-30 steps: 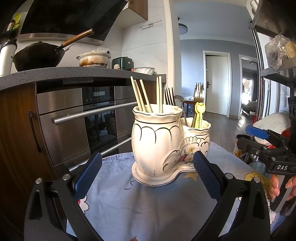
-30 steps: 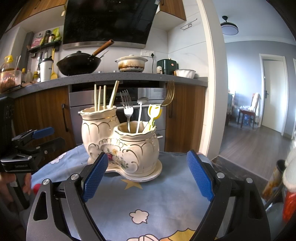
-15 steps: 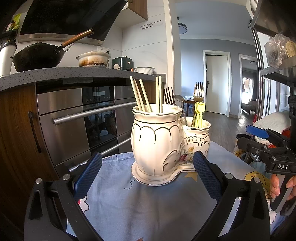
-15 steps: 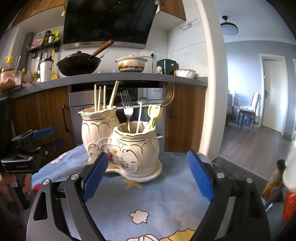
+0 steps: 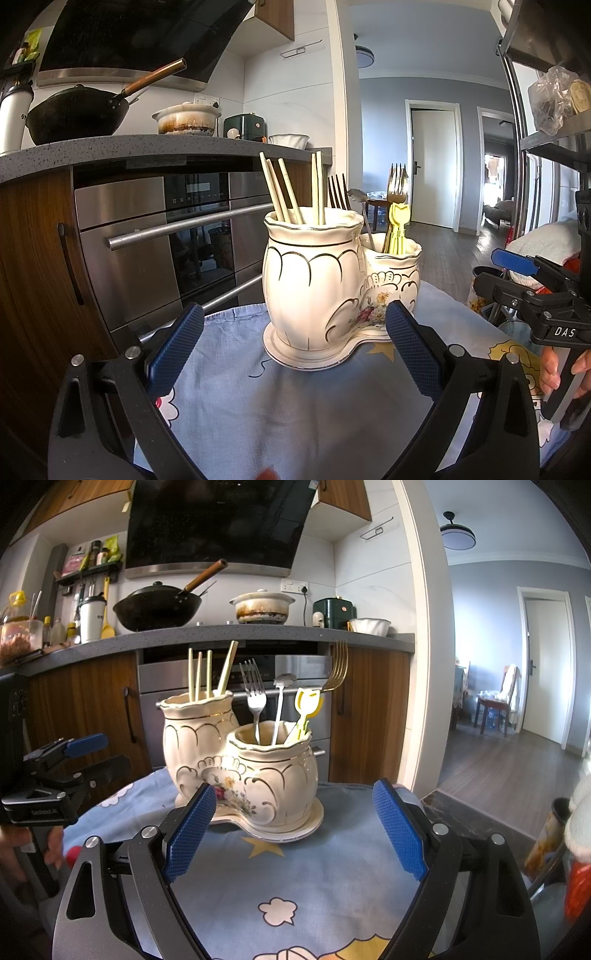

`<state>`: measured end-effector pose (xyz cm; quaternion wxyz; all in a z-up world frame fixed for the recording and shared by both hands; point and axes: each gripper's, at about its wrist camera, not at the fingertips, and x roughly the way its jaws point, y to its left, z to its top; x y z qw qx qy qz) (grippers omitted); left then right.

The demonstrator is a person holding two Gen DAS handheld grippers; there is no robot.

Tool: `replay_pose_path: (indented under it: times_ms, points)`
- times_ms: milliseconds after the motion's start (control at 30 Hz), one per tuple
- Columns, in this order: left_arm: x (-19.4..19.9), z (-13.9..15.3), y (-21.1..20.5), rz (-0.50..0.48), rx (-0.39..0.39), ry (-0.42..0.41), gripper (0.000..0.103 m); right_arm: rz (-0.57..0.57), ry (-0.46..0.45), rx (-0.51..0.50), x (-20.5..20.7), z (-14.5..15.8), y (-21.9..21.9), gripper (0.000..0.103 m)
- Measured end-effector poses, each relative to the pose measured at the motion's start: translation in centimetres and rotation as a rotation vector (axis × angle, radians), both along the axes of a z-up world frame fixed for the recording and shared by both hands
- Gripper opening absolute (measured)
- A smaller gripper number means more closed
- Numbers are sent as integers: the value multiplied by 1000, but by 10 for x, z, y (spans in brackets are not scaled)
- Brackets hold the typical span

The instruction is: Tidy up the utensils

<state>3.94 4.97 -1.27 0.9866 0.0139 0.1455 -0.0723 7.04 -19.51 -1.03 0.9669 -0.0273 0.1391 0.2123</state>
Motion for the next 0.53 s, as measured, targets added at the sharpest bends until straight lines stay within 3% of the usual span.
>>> replay_pose_path:
  times_ms: [100,533]
  points:
    - [0,0,0,9,1,-1,92,0,1,0,0,0,0,87]
    - [3,0,3,10,2,3,93,0,0,0,0,0,0,87]
